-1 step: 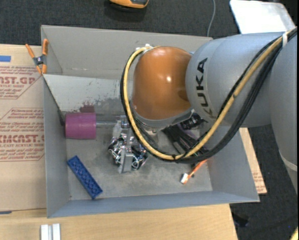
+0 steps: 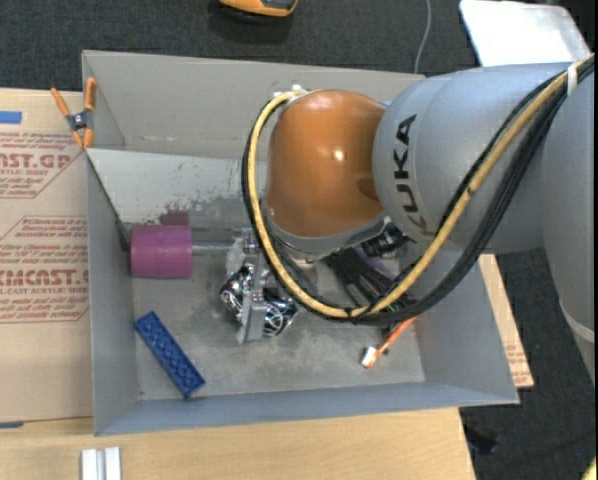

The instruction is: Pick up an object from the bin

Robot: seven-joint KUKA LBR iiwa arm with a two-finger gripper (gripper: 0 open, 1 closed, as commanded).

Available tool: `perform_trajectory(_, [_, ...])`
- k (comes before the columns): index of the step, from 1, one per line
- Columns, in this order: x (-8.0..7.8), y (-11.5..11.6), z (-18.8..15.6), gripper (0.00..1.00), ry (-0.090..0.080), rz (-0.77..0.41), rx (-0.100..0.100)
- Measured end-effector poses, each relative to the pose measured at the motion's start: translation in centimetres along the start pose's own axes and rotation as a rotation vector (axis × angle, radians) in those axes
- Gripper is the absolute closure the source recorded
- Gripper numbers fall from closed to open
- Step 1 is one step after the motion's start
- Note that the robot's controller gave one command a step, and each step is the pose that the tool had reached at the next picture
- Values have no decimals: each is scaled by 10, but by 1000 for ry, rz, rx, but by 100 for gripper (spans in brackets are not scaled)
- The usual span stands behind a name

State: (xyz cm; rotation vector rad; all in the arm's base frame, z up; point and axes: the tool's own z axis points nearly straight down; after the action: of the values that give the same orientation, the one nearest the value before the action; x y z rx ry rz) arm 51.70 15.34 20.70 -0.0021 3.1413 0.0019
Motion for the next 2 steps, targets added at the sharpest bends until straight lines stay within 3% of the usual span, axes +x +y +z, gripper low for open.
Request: perform_trajectory(2, [-3,-1,-13,0,0,-19,-1])
